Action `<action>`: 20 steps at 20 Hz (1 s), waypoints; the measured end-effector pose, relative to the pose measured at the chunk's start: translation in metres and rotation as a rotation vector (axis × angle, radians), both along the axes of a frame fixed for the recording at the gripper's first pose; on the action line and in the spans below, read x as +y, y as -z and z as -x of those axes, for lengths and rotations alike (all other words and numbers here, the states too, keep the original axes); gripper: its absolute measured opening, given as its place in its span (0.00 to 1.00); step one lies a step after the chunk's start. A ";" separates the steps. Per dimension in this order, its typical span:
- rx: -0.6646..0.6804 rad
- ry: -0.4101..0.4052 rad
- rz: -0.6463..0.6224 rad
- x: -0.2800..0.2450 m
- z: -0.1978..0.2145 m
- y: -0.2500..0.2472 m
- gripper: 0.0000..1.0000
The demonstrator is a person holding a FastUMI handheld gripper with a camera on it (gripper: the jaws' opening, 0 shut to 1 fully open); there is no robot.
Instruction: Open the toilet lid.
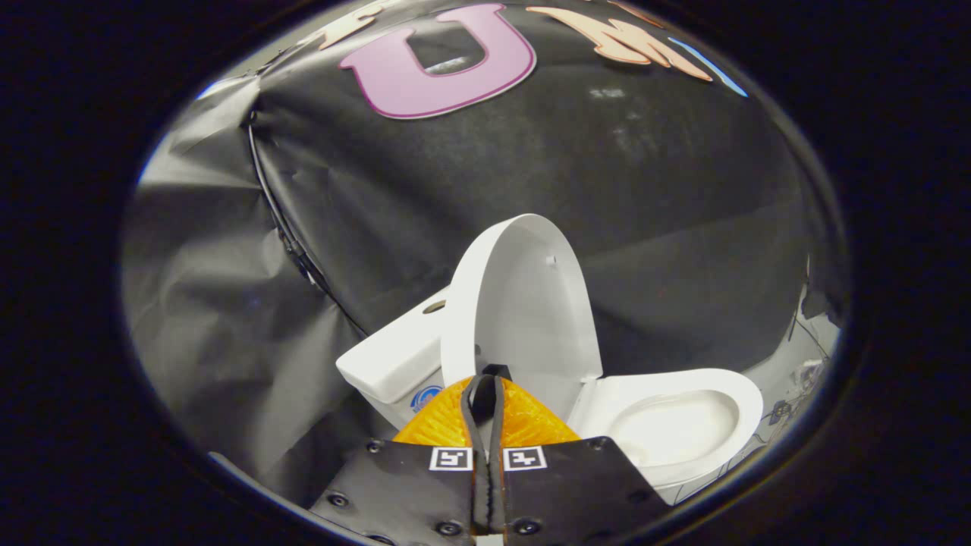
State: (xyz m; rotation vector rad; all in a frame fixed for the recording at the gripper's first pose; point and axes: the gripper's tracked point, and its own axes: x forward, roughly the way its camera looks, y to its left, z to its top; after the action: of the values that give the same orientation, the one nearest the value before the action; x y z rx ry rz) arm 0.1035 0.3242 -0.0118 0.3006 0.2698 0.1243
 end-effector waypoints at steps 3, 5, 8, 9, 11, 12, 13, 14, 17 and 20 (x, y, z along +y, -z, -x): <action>-0.002 -0.020 0.021 0.004 -0.002 0.002 0.01; 0.000 -0.031 0.042 0.005 -0.002 0.002 0.01; -0.003 -0.034 0.056 0.001 0.000 -0.003 0.01; -0.003 -0.036 0.062 0.001 0.000 -0.005 0.01; -0.004 -0.027 0.081 -0.002 0.001 -0.011 0.01; -0.001 -0.017 0.091 -0.003 0.003 -0.013 0.01; -0.004 -0.010 0.097 -0.001 0.003 -0.014 0.01; -0.004 -0.004 0.110 -0.001 0.002 -0.014 0.01; -0.021 -0.016 0.147 0.003 0.000 -0.007 0.06; -0.027 -0.010 0.142 0.001 0.002 -0.007 0.12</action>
State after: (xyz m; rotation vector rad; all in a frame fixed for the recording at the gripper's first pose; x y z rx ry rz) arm 0.1019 0.3248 -0.0049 0.1563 0.2524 0.1181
